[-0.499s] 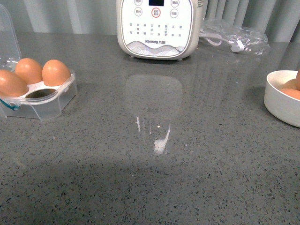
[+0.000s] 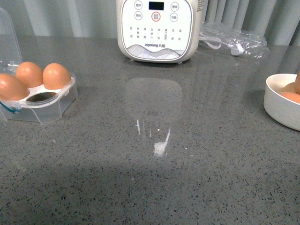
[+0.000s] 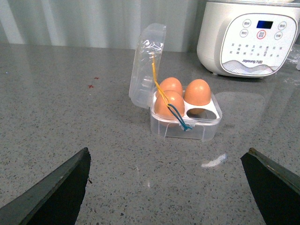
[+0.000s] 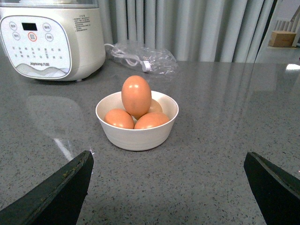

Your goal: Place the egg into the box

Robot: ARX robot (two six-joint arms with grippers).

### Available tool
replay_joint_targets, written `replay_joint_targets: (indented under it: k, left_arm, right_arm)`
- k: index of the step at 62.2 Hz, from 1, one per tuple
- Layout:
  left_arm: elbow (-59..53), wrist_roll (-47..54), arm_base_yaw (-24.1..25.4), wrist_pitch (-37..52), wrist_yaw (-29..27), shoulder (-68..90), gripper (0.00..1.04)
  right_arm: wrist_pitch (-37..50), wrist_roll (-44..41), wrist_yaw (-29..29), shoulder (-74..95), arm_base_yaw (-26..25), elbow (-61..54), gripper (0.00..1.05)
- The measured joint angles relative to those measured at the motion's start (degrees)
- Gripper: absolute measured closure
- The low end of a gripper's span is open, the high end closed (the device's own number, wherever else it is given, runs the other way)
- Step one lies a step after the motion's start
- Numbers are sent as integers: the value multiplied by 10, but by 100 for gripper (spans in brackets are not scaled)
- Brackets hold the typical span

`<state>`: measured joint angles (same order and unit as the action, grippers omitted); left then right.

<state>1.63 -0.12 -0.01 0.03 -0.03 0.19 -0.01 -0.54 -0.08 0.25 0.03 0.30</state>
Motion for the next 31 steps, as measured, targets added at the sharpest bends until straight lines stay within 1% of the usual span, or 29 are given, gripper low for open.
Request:
replay_joint_targets:
  k: [31]
  left_arm:
    - [0,0,0,0,0,0,7]
  right_arm:
    - [0,0,0,0,0,0,7]
